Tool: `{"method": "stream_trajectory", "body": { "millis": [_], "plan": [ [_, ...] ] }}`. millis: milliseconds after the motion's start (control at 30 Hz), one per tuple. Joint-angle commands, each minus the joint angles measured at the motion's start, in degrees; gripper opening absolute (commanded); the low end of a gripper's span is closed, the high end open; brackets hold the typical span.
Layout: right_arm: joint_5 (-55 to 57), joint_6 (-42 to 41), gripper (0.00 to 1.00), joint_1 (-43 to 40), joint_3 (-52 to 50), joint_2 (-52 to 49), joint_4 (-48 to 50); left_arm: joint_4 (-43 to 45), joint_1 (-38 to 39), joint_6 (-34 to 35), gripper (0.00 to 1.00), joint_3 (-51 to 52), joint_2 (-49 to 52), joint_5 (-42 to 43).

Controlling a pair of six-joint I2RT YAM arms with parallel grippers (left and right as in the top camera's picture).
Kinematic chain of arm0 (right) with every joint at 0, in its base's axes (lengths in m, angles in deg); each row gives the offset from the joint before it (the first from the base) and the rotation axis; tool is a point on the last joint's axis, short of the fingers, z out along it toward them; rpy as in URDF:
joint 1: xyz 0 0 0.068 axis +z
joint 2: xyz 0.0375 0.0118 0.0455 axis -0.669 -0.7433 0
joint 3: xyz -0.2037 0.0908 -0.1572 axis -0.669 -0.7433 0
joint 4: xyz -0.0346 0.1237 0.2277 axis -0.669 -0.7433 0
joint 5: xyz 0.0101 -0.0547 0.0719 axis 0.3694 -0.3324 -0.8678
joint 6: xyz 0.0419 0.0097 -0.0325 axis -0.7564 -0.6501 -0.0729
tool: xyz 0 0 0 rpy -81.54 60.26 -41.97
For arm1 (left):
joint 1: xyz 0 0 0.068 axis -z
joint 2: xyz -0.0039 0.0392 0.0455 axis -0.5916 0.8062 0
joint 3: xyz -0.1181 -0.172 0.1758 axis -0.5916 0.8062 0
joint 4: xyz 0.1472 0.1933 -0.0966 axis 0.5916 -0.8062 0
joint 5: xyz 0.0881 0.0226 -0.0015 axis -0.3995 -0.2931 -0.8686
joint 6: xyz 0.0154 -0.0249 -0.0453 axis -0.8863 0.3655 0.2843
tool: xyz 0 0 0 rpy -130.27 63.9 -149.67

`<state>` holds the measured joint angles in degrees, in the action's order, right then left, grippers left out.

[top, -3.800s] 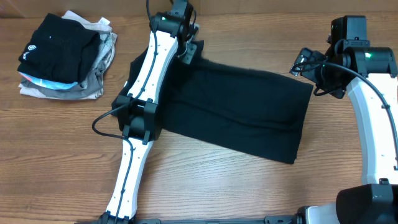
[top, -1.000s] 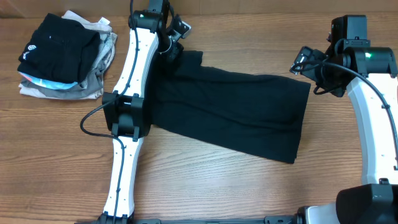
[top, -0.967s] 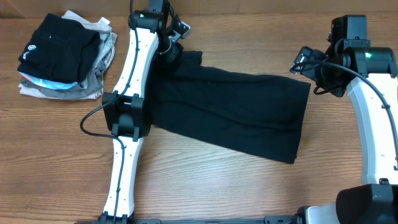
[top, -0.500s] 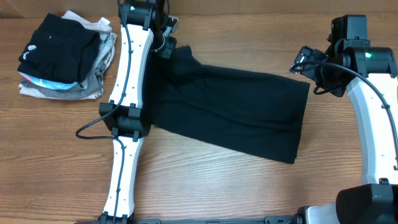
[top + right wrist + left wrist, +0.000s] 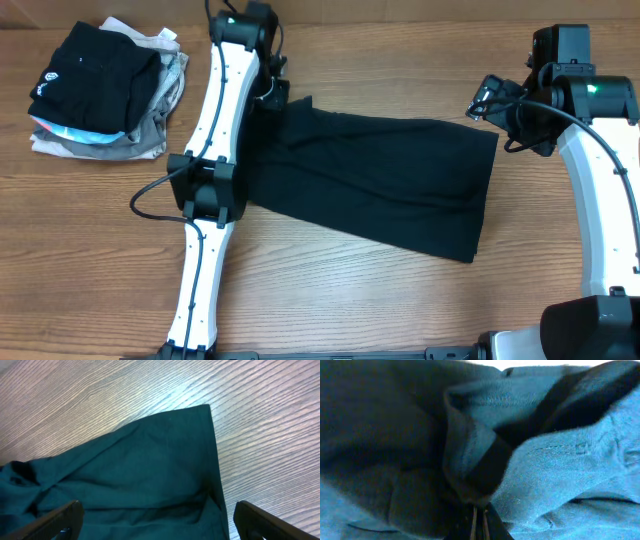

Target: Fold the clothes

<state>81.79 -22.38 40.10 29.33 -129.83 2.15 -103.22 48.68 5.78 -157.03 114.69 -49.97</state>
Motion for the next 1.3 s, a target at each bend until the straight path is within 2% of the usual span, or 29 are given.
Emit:
{"method": "stream_trajectory", "body": {
  "millis": [0,100,133,167,200,233,300,467,667,800,1033,1167,1267],
  "plan": [
    [0.1,0.4,1.00,0.0,0.3,-0.2,0.0,-0.2,0.2,1.8,0.04,3.0,-0.9,-2.3],
    [0.0,0.4,1.00,0.0,0.3,-0.2,-0.1,-0.2,0.2,1.8,0.07,6.1,-0.9,-6.1],
    [0.0,0.4,1.00,0.0,0.3,-0.2,0.0,-0.2,0.2,1.8,0.14,7.1,-0.9,-7.3],
    [0.1,0.4,1.00,0.0,0.3,-0.2,0.0,-0.2,0.1,1.8,0.30,7.7,-0.9,-8.3],
    [0.0,0.4,1.00,0.0,0.3,-0.2,0.0,-0.2,0.1,1.7,0.57,8.3,-0.9,-8.9],
    [0.1,0.4,1.00,0.0,0.3,-0.2,0.0,-0.2,0.1,1.8,0.68,8.5,-0.9,-9.3],
    [0.0,0.4,1.00,0.0,0.3,-0.2,0.1,-0.2,0.0,1.8,0.76,8.5,-0.9,-9.5],
    [0.0,0.4,1.00,0.0,0.3,-0.2,0.4,-0.2,0.2,1.8,0.79,5.6,-2.5,-9.5],
    [0.0,0.4,1.00,0.0,0.3,-0.2,1.0,0.4,0.8,-0.9,0.82,-2.9,-7.2,-8.9],
    [0.0,0.4,1.00,0.0,0.3,-0.2,1.4,4.1,1.5,-6.1,0.92,-5.9,-8.2,-3.2],
    [0.1,0.4,1.00,0.0,0.3,-0.2,0.9,7.0,1.6,-5.5,0.91,-3.0,-6.0,4.2],
    [0.1,0.4,1.00,0.0,0.3,-0.2,0.7,9.1,2.4,-13.1,0.89,3.0,-5.7,5.6],
    [0.1,0.4,1.00,0.0,0.3,-0.2,0.7,11.6,3.4,-22.2,0.90,6.9,-5.7,5.6]
  ]
}}
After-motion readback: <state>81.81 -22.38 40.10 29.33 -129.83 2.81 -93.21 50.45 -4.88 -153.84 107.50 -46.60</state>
